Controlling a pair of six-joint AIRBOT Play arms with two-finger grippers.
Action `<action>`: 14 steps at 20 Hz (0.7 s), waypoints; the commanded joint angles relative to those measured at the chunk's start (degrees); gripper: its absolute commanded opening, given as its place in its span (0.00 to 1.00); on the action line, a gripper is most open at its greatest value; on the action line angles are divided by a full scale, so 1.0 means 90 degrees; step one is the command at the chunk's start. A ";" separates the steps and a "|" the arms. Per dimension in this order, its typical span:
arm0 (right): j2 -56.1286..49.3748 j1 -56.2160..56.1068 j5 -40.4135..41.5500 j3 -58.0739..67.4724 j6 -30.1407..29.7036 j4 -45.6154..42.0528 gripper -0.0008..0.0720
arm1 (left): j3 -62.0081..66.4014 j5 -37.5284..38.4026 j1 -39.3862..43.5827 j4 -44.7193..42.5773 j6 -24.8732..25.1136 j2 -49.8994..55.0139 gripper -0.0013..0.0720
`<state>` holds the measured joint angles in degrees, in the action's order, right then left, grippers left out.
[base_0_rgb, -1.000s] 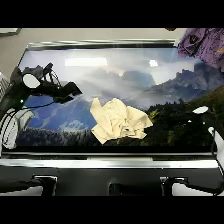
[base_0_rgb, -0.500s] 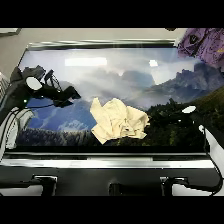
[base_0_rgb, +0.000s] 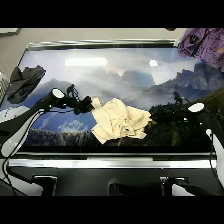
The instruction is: Fold the clothes and pants, and hang the long-sleeved shirts on hangers.
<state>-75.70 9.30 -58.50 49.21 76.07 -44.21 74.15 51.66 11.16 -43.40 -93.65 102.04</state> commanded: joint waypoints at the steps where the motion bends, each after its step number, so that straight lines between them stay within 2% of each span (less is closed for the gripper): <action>1: 0.0447 -0.0005 -0.0056 0.0015 0.0010 0.0005 0.05 | 0.0148 -0.0039 0.0002 0.0228 0.0221 0.0102 0.04; 4: 0.0971 -0.0005 -0.0114 0.0432 0.0005 -0.0005 0.05 | 0.0852 0.0282 -0.0372 -0.0007 0.0410 -0.0359 0.03; 8: 0.1683 -0.0005 -0.0274 0.2356 0.0204 -0.0104 0.05 | 0.2650 0.0940 -0.0979 -0.0804 0.0406 -0.1503 0.03; 11: 0.2200 -0.0005 -0.0758 0.4102 0.0483 -0.0816 0.05 | 0.3803 0.1222 -0.1292 -0.1287 0.0408 -0.2514 0.04; 14: 0.2878 -0.0005 -0.1183 0.5387 0.0714 -0.1649 0.05 | 0.4085 0.1338 -0.1443 -0.1770 0.0335 -0.3740 0.04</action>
<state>-54.87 9.28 -65.45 86.63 80.23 -52.01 106.26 61.80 -0.08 -54.26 -90.15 77.54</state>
